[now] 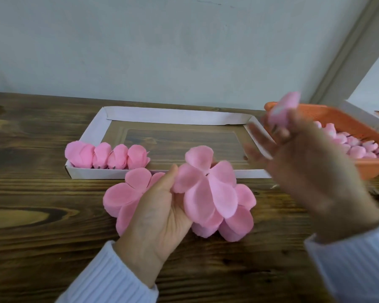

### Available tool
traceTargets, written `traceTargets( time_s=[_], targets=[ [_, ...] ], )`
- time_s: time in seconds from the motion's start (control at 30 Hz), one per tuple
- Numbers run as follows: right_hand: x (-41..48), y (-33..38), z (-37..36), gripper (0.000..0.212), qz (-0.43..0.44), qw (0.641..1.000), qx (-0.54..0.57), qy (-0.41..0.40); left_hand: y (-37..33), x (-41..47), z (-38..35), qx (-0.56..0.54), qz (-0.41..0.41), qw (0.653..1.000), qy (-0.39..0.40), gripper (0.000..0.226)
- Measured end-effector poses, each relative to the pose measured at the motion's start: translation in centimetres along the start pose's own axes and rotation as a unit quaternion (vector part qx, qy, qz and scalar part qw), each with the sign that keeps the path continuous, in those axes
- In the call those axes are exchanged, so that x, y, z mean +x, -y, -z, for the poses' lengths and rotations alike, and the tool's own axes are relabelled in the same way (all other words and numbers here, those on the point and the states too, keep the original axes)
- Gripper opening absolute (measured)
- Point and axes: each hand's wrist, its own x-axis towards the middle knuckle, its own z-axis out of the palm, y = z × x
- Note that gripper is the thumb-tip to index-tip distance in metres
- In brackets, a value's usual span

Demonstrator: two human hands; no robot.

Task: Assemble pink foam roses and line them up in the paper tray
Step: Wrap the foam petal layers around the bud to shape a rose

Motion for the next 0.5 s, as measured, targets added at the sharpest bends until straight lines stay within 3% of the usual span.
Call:
traceTargets(
  time_s=[0.1, 0.2, 0.5],
  targets=[
    [-1.6, -3.3, -1.6, 0.022, -0.004, 0.997, -0.056, 0.062, -0.1, 0.2, 0.2, -0.016, -0.010, 1.000, -0.001, 0.041],
    [-1.6, -4.8, -1.8, 0.021, -0.044, 0.995, -0.015, 0.088, -0.1, 0.2, 0.3, -0.045, -0.009, 0.999, 0.019, 0.042],
    [-1.1, -6.3, -0.8, 0.025, -0.008, 0.998, -0.032, 0.049, 0.2, -0.3, 0.4, -0.021, 0.008, 0.994, 0.108, 0.040]
  ],
)
